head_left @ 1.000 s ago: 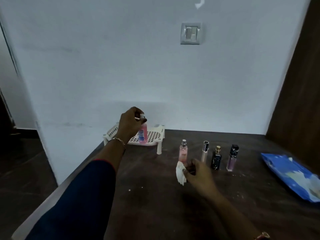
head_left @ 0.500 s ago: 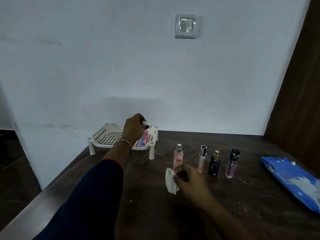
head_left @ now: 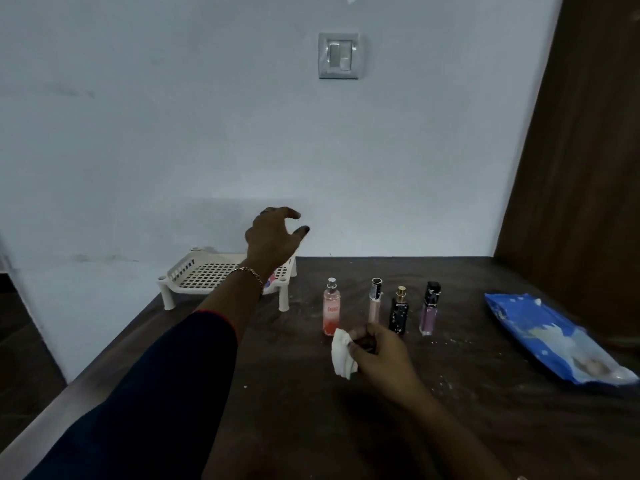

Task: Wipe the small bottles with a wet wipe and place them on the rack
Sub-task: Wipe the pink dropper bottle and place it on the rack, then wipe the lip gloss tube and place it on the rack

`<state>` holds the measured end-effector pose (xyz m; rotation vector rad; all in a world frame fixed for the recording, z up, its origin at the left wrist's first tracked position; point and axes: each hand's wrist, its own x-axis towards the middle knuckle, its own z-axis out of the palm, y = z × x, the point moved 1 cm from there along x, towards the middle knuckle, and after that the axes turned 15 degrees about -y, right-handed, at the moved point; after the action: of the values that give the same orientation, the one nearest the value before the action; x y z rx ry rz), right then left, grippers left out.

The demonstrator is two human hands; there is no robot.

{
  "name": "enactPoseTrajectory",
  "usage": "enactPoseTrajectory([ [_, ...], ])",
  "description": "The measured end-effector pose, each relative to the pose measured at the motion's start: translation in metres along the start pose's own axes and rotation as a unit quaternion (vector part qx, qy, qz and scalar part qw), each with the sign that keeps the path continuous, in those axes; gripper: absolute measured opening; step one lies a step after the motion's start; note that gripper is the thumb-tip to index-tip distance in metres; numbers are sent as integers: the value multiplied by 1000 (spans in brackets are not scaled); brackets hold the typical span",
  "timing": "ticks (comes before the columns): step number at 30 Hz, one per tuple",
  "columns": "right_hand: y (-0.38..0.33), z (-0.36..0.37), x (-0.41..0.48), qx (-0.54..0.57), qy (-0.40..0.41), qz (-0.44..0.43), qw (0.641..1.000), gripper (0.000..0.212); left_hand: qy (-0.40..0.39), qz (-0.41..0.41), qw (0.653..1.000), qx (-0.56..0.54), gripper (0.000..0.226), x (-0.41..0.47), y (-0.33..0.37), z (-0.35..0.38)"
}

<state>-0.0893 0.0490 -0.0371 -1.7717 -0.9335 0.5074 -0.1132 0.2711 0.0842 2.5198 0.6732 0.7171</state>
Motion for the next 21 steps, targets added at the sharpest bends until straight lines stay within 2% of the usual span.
enactPoseTrajectory([
  [5,3,-25,-27,23,33,15,999,9,-90,81,993,9,20,-20,69,31],
  [9,10,-50,-49,34,60,22,997,12,-139,143,980,18,12,-29,114,62],
  [14,22,-83,-65,33,103,26,994,8,-194,176,960,104,13,-26,145,96],
  [19,35,-103,-72,53,134,29,989,7,-236,219,922,215,38,-22,148,121],
  [21,40,-107,-72,69,136,30,988,6,-249,219,916,224,37,-20,146,127],
])
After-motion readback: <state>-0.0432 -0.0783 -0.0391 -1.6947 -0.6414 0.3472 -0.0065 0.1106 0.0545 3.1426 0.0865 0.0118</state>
